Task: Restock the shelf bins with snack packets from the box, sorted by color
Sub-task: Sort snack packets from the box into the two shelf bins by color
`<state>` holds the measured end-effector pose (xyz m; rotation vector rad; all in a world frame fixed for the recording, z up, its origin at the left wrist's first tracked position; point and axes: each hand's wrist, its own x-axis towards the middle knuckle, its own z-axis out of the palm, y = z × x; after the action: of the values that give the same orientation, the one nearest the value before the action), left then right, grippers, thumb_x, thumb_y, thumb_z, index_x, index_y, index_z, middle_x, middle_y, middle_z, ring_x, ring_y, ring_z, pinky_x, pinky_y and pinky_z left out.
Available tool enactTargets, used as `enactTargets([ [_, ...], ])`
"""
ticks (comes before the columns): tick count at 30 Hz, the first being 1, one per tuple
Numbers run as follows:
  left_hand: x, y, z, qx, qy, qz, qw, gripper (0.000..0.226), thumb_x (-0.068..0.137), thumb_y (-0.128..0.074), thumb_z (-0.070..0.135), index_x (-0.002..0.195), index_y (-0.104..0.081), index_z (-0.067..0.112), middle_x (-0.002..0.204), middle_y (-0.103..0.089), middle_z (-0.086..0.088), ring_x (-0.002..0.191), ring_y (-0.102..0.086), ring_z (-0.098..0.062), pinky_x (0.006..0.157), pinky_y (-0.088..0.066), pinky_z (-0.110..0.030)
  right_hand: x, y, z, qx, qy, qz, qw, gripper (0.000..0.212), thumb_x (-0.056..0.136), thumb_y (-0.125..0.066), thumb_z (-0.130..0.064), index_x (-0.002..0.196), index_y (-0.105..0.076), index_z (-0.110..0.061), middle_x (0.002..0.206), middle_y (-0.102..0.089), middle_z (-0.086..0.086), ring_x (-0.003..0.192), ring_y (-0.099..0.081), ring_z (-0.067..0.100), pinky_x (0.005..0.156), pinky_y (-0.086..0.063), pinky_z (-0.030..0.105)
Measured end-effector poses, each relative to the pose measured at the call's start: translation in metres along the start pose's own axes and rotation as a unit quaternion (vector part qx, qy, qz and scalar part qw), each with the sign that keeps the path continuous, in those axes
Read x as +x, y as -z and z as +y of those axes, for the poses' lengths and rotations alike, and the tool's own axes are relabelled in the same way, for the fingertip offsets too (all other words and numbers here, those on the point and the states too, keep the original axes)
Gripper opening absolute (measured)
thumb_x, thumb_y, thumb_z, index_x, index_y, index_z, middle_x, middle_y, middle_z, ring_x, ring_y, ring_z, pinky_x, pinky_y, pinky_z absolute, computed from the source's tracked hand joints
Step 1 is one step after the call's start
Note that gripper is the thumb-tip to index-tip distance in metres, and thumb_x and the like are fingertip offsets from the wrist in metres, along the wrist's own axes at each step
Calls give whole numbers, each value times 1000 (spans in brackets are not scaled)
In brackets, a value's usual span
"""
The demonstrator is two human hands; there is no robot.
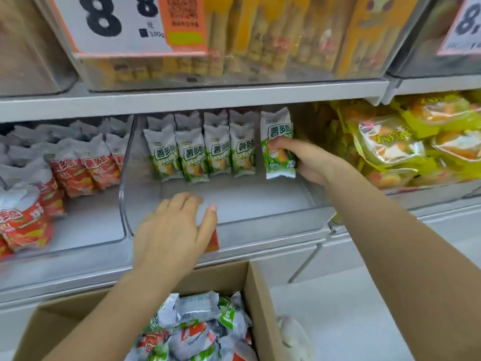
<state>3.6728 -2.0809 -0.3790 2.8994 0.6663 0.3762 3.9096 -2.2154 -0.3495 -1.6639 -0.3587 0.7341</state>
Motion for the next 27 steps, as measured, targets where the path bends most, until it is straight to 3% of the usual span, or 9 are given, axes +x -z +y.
enactTargets([
  [2,0,-3,0,0,-4,24,1000,59,92,-22,50,95,-71,19,108,-67,0,88,-65,-29,63,-51,-36,19,-4,-4,25,7,7,1000,17,80,-72,-19,95,-65,-15,116,-65,19,110,-62,34,102,-45,48],
  [4,0,-5,0,7,-8,31,999,54,93,-27,45,87,-73,18,103,-70,-1,80,-68,-28,54,-53,-36,35,-6,-8,42,11,11,999,11,84,-68,-16,94,-63,-15,103,-68,13,101,-65,29,98,-49,44],
  [8,0,-5,0,24,-22,36,999,52,93,-30,41,77,-73,17,95,-72,2,68,-68,-25,43,-40,-25,59,-7,-6,57,16,3,998,29,74,-74,-24,99,-66,-13,107,-65,15,107,-63,31,101,-47,44],
  [10,0,-4,1,40,-28,47,998,51,93,-31,38,73,-72,17,87,-71,3,60,-65,-25,43,-27,-20,65,-7,-2,77,10,-6,997,34,74,-70,-21,106,-62,-11,105,-64,15,101,-63,31,95,-48,43],
  [14,-1,-3,3,42,-24,53,997,51,94,-30,38,72,-70,16,76,-69,4,53,-62,-25,44,-23,-20,70,-4,7,71,-9,-40,997,38,77,-64,-13,114,-59,-8,113,-64,19,103,-64,32,94,-49,44],
  [20,-2,-2,4,38,-21,58,997,51,94,-29,37,66,-67,18,61,-62,3,47,-58,-26,45,-18,-20,73,-4,15,-94,-20,44,994,45,71,-73,-9,115,-64,-3,113,-68,15,104,-65,29,95,-50,38],
  [22,-2,-1,5,38,-24,67,997,49,93,-31,36,63,-65,17,56,-58,2,44,-54,-26,46,-12,-17,72,-3,14,-122,-24,61,990,48,67,-79,-13,113,-64,-11,107,-69,6,99,-64,22,86,-52,31],
  [25,-2,0,6,45,-20,76,996,48,92,-32,35,56,-59,19,50,-51,3,39,-48,-26,50,-4,-13,66,-4,12,-158,-21,63,985,33,75,-79,-20,101,-59,-18,90,-62,-6,79,-56,6,53,-42,14],
  [27,-2,0,6,50,-19,76,996,49,92,-32,35,52,-54,19,48,-47,3,38,-45,-25,51,-3,-13,65,-4,13,-183,-20,79,980,37,75,-80,-24,104,-61,-14,99,-65,-1,85,-59,10,55,-45,17],
])
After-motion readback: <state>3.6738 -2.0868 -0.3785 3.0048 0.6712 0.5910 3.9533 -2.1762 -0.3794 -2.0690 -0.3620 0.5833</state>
